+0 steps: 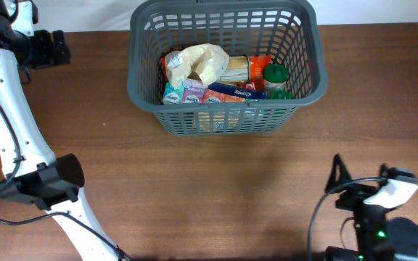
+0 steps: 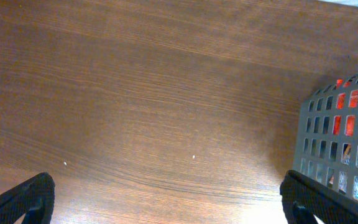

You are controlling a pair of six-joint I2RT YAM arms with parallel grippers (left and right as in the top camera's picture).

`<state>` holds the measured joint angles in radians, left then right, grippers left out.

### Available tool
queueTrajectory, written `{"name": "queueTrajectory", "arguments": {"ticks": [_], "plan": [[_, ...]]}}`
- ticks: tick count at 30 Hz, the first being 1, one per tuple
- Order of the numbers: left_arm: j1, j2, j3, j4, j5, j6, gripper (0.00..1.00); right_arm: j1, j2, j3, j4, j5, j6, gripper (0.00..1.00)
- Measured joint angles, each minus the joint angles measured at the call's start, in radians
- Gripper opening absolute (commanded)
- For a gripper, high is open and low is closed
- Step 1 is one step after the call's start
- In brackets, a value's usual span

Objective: Pack container

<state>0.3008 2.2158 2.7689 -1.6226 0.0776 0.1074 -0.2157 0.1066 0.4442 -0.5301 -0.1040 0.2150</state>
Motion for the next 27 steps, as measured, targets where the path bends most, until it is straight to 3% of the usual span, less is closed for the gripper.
{"name": "queueTrajectory", "arguments": {"ticks": [14,27], "plan": [[0.000,0.000,0.000,0.000,0.000,0.000,0.99,0.001,-0.076,-0.289,0.001,-0.036,0.022,0.99],[0.000,0.000,0.000,0.000,0.000,0.000,0.99,0.001,-0.090,-0.294,0.011,-0.037,0.024,0.99]]}}
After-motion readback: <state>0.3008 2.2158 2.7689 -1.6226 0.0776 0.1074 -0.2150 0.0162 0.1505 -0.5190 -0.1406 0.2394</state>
